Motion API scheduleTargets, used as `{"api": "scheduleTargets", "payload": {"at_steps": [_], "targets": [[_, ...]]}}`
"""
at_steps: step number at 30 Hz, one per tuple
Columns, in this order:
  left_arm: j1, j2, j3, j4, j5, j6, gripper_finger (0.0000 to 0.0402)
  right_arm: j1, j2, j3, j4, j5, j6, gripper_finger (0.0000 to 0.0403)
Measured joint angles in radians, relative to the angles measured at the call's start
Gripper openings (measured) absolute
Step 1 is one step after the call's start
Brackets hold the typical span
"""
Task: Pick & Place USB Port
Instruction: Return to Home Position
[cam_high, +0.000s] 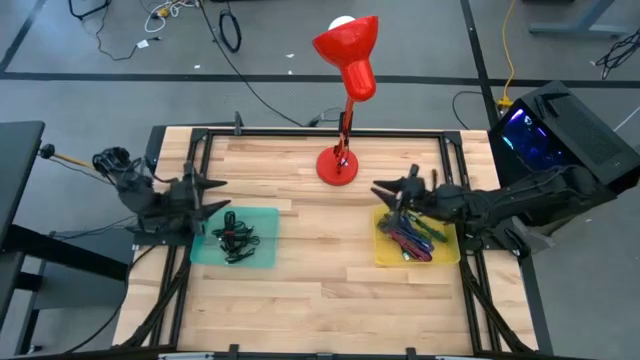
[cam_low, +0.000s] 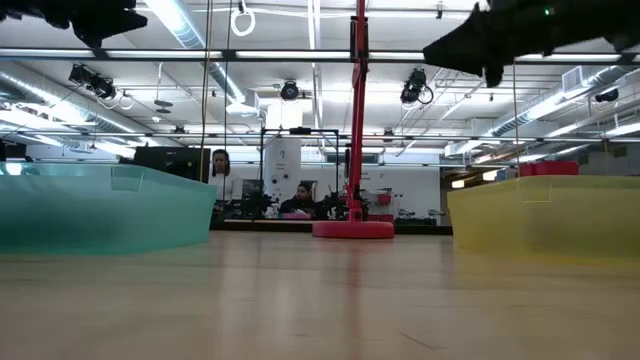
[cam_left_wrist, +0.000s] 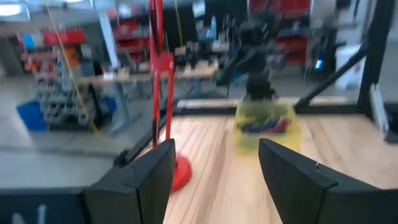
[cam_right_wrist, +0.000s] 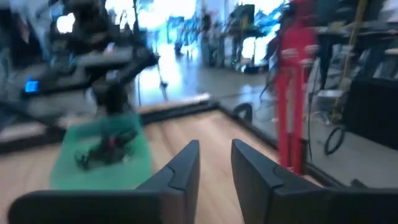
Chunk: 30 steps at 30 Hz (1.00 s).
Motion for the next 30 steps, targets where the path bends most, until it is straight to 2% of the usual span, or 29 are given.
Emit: {"api": "scheduleTargets", "payload": {"at_steps": [3, 7, 9, 14, 19, 30], "targets": [[0.006, -0.086, -0.105, 0.238, 0.046, 0.165, 0.0238, -0.011, -0.040, -0.088, 0.131, -0.012, 0.004, 0.0084], [0.035, -0.172, -0.235, 0.559, 0.236, 0.385, 0.0238, -0.021, -0.057, -0.155, 0.276, -0.102, 0.002, 0.0075], [0.054, -0.168, -0.279, 0.657, 0.261, 0.427, 0.0238, -0.027, -0.058, -0.177, 0.310, -0.137, 0.008, 0.0072], [0.077, -0.167, -0.334, 0.626, 0.281, 0.326, 0.0238, -0.032, -0.057, -0.194, 0.300, -0.154, 0.059, 0.0070], [0.077, -0.159, -0.350, 0.569, 0.244, 0.228, 0.0238, -0.031, -0.057, -0.194, 0.269, -0.140, 0.160, 0.0070], [0.077, -0.159, -0.353, 0.570, 0.242, 0.281, 0.0238, -0.031, -0.057, -0.194, 0.268, -0.139, 0.171, 0.0070]]}}
